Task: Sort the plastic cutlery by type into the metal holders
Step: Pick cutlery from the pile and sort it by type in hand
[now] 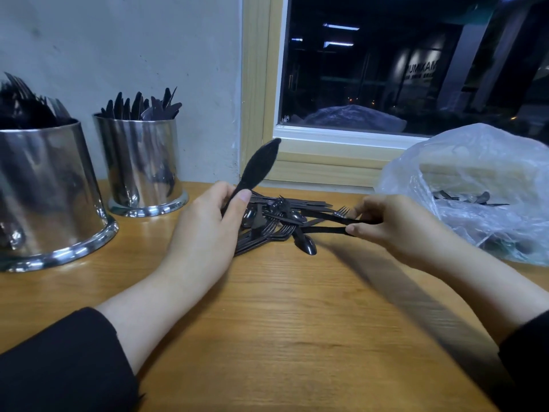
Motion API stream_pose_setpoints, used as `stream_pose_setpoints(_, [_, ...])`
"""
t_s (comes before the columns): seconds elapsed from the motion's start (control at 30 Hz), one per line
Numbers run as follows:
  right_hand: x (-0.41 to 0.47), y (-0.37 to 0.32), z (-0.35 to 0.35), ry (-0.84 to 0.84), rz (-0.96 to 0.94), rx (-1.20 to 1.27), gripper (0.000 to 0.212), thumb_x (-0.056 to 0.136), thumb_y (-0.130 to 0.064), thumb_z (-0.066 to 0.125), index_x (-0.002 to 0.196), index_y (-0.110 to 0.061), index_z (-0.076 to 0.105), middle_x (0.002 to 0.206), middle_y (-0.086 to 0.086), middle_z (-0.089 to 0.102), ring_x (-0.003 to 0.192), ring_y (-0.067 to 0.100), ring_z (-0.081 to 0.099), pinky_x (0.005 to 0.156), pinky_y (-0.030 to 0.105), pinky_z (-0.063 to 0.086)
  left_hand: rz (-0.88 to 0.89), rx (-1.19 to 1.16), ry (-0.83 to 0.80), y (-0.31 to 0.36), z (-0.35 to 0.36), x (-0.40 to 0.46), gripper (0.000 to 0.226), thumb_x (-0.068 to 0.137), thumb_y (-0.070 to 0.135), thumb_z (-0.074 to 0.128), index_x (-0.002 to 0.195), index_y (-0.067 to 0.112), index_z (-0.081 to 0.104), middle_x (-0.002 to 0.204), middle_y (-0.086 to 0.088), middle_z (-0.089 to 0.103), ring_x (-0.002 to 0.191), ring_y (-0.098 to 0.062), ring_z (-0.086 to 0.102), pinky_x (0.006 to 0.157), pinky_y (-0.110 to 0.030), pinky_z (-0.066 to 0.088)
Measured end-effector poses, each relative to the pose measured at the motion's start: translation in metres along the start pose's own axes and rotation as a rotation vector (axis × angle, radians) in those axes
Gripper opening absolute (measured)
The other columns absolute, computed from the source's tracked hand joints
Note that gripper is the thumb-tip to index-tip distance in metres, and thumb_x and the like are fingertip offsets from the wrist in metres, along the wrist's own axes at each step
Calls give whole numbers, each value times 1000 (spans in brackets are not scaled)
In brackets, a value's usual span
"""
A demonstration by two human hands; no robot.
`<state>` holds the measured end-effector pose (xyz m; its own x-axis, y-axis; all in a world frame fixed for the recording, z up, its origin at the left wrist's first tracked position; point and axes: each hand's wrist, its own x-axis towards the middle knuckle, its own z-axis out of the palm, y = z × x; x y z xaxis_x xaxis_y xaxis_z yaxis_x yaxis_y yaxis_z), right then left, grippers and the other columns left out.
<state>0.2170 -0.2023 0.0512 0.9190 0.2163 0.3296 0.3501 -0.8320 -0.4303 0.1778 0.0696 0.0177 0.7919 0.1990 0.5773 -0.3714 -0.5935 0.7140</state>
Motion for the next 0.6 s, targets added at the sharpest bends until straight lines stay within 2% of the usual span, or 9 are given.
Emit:
stream_pose_setpoints(0.07, [-3,-5,-7,7,-57,-53,7,88,-32,75,92,-30,70,79,-12,69,71,3,60,58,15,40,9,-15,33,1,-3,1,34,104,36,49,75,18,49,53,17,48,55,-6,42,53,-22,32])
stream_pose_setpoints(0.17, [-5,-11,-16,91,-130,-82,9,88,-33,74,95,-35,69,80,-18,68,77,1,61,65,19,44,14,-32,61,1,-5,1,36,104,38,49,74,18,47,56,15,49,56,-10,42,55,-27,32])
stream_pose_setpoints(0.27, [-7,-14,-16,174,-233,-64,10,87,-32,74,94,-38,69,78,-18,68,77,1,61,66,21,46,55,-43,80,1,-6,0,37,104,39,49,78,14,52,63,0,55,64,-21,49,64,-42,42])
stream_pose_setpoints(0.3, [-8,-15,-14,181,-283,-54,10,86,-31,74,94,-36,70,79,-17,69,77,2,61,67,23,47,82,-37,86,2,-7,0,37,104,39,48,80,12,54,66,-2,56,67,-22,50,66,-43,42])
stream_pose_setpoints(0.37, [-9,-20,-5,160,-435,-33,11,86,-27,76,97,-29,73,83,-17,68,81,2,61,71,20,46,150,-5,71,6,-9,0,32,103,37,50,81,14,56,66,4,52,67,-11,49,63,-31,39])
stream_pose_setpoints(0.4, [-10,-23,1,136,-518,-25,12,86,-25,77,98,-25,73,85,-17,67,82,1,60,72,16,45,182,28,43,9,-10,-1,29,103,36,51,82,17,57,66,8,51,67,-8,48,60,-26,35])
stream_pose_setpoints(0.47, [-12,-31,14,93,-645,-12,10,88,-22,77,96,-21,73,87,-15,65,81,2,60,72,14,44,212,105,-67,12,-9,-3,24,102,37,51,88,21,62,66,10,54,67,-9,48,61,-29,35])
stream_pose_setpoints(0.53, [-14,-40,25,119,-701,18,10,88,-19,77,95,-17,71,86,-13,65,80,5,61,72,18,47,186,156,-237,11,-8,-4,23,102,40,50,89,24,59,67,6,59,69,-17,52,68,-38,43])
stream_pose_setpoints(0.6, [-14,-44,30,170,-692,63,14,86,-22,79,93,-15,69,84,-11,65,78,9,62,69,26,50,159,131,-398,8,-6,-4,23,103,40,49,86,25,52,69,3,63,67,-16,56,70,-40,49])
